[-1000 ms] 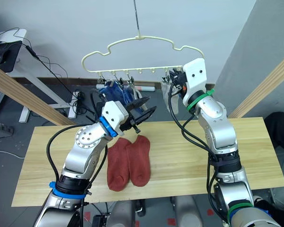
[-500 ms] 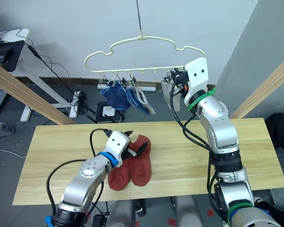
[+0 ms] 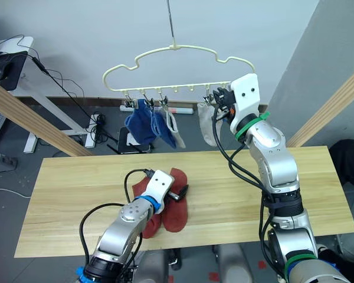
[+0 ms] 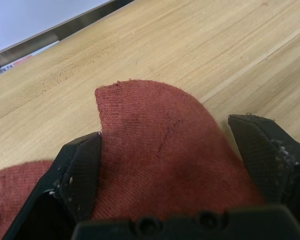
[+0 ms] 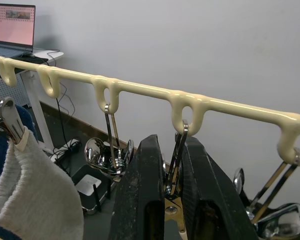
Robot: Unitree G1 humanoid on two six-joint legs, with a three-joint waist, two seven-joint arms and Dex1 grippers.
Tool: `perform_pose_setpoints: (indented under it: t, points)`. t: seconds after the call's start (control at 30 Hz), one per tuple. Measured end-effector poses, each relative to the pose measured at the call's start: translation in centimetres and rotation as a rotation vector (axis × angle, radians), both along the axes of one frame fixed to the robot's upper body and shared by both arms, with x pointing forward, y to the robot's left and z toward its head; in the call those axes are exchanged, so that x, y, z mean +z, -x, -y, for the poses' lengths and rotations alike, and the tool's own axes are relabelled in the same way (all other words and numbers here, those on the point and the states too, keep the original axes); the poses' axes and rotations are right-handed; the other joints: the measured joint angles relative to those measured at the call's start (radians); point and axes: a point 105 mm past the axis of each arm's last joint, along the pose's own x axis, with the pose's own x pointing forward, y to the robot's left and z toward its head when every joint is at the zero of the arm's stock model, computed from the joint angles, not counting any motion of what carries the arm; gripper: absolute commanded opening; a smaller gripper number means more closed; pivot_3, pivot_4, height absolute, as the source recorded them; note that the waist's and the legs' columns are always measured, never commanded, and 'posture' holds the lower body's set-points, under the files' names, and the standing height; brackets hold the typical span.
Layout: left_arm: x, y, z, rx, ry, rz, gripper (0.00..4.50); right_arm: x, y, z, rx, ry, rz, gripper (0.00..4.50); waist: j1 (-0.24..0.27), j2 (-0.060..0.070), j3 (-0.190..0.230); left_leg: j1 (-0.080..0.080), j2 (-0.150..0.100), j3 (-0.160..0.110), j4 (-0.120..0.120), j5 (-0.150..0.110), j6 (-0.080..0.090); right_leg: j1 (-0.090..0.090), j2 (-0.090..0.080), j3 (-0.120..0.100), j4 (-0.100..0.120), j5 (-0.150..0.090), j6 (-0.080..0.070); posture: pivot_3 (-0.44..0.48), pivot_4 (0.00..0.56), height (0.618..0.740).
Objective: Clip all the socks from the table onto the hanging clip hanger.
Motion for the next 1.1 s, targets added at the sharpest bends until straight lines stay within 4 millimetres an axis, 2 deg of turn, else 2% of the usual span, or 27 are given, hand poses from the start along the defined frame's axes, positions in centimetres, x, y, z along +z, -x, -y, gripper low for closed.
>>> perform_pose_setpoints:
  t: [0.13,0.3,0.53,0.6,0.7,0.8,0.87,0.93,1.03,1.07,1.1]
  points:
    - [0.0,-0.4,-0.2,-0.001,-0.02,0.003,3.65,-0.1,0.0,-0.1,0.002,-0.005,-0.006,0.11,0.0,0.0,0.0,0.0,0.0,0.0,0.0,0.0,0.0,0.0,0.0,0.0,0.001,0.0,0.0,-0.159,0.35,0.74]
    - [0.0,-0.3,-0.4,-0.017,-0.032,0.017,2.04,-0.1,0.0,-0.2,0.004,-0.009,-0.01,0.11,0.0,0.0,0.0,0.0,0.0,0.0,0.0,0.0,0.0,0.0,0.0,0.0,0.0,0.0,0.0,-0.159,0.35,0.74]
    - [0.0,-0.1,-0.7,-0.059,-0.072,0.058,0.02,-0.2,0.0,-0.3,0.004,-0.012,-0.015,0.11,0.0,0.0,0.0,0.0,0.0,0.0,0.0,0.0,0.0,0.0,0.0,0.0,0.0,0.0,0.0,-0.16,0.35,0.74]
    - [0.5,-0.2,-0.5,-0.115,-0.1,0.111,0.0,-0.2,0.0,-0.2,0.002,-0.014,-0.015,0.11,0.0,0.0,0.0,0.0,0.0,0.0,0.0,0.0,0.0,0.0,0.0,0.0,0.0,0.0,0.0,-0.16,0.35,0.74]
    - [2.5,-0.6,0.4,-0.21,-0.108,0.218,0.0,-0.2,-0.1,-0.1,-0.001,-0.015,-0.016,0.11,0.001,0.0,0.0,0.0,0.0,0.0,0.0,0.0,0.0,0.0,0.0,0.0,0.0,0.0,0.0,-0.16,0.35,0.74]
    - [6.3,-0.7,2.5,-0.36,-0.053,0.385,0.0,-0.2,-0.1,-0.1,-0.003,-0.016,-0.019,0.11,0.002,0.0,0.0,-0.001,0.0,0.0,0.0,0.001,-0.001,0.0,0.0,0.0,-0.001,0.0,0.0,-0.16,0.35,0.74]
    - [9.1,-0.1,4.3,-0.467,0.022,0.49,0.0,-0.2,-0.1,0.0,-0.006,-0.02,-0.02,0.11,0.002,0.0,0.0,-0.001,0.0,0.001,0.0,0.002,-0.003,0.0,0.0,0.0,-0.002,0.0,0.0,-0.167,0.354,0.74]
    - [11.1,0.5,5.8,-0.541,0.074,0.564,0.0,-0.1,-0.1,0.2,-0.008,-0.027,-0.02,0.11,0.001,0.0,0.0,-0.001,0.0,0.001,-0.001,0.002,-0.003,0.0,0.0,0.0,-0.003,0.0,0.0,-0.167,0.354,0.74]
    - [12.5,0.7,8.1,-0.601,0.125,0.614,0.0,0.0,-0.1,0.3,-0.012,-0.031,-0.02,0.11,0.001,0.0,0.0,-0.001,0.0,0.001,-0.001,0.001,-0.002,0.0,0.0,0.0,-0.003,0.0,0.0,-0.169,0.353,0.74]
    - [12.5,0.7,8.2,-0.605,0.128,0.614,0.0,0.0,-0.1,0.3,-0.011,-0.031,-0.019,0.11,0.001,0.0,0.0,-0.001,0.0,0.001,-0.001,0.001,-0.001,0.0,0.0,0.0,-0.003,0.0,0.0,-0.169,0.353,0.74]
    - [12.4,0.2,9.3,-0.61,0.125,0.62,0.0,0.1,-0.1,0.5,-0.017,-0.035,-0.021,0.11,0.0,0.0,0.0,-0.001,-0.001,0.001,-0.001,0.001,-0.001,0.0,0.0,0.0,-0.002,0.0,0.0,-0.169,0.353,0.74]
